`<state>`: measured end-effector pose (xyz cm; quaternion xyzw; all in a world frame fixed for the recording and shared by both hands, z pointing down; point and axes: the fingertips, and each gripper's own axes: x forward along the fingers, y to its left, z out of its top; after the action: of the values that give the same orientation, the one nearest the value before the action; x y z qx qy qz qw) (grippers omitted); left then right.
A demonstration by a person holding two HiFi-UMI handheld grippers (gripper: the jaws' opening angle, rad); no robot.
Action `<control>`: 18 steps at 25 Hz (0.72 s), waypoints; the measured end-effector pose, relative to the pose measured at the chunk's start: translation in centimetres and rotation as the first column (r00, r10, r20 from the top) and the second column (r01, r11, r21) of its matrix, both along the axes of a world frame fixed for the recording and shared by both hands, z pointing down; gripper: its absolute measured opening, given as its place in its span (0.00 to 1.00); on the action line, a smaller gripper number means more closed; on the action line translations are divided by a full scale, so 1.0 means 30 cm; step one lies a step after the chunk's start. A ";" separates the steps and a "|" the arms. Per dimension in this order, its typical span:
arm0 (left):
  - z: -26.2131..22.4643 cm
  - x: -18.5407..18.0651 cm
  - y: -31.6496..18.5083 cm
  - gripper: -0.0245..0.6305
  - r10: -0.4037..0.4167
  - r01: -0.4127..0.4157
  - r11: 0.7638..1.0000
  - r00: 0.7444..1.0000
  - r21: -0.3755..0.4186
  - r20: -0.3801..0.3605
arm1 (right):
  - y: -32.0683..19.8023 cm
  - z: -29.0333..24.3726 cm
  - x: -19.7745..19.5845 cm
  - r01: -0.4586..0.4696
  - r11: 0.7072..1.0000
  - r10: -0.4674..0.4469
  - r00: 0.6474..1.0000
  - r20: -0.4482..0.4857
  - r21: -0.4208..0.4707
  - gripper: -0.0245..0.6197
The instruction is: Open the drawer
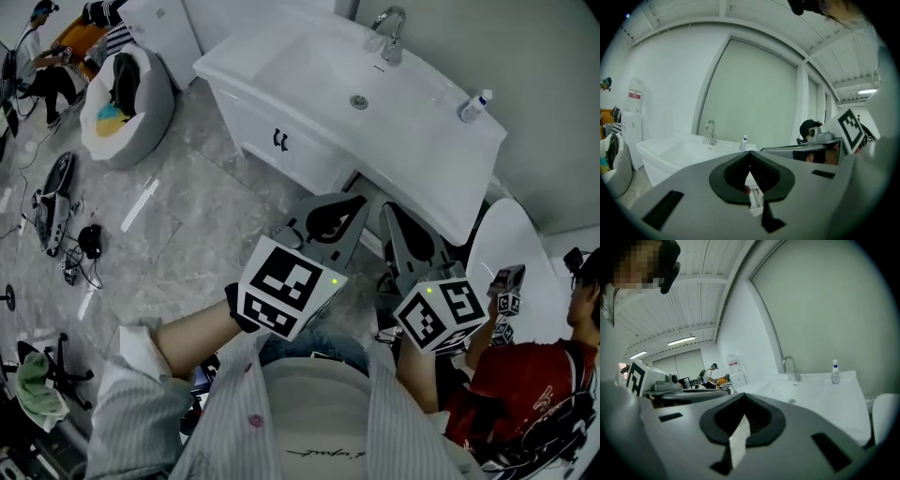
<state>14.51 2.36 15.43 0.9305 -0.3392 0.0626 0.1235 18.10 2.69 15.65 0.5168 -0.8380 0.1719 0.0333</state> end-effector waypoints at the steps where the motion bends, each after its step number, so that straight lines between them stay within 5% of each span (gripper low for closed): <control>1: 0.001 0.002 0.002 0.06 0.003 -0.003 1.000 1.000 0.001 -0.001 | 0.002 0.003 0.001 -0.001 1.000 0.001 1.000 0.001 0.001 0.05; 18: 0.038 0.002 0.027 0.06 0.010 -0.010 1.000 1.000 -0.029 0.009 | 0.019 0.033 -0.007 0.022 1.000 -0.022 1.000 -0.011 -0.014 0.05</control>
<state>14.57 3.17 16.57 0.9299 -0.3342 0.0723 0.1351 17.88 3.24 16.65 0.5083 -0.8422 0.1745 0.0436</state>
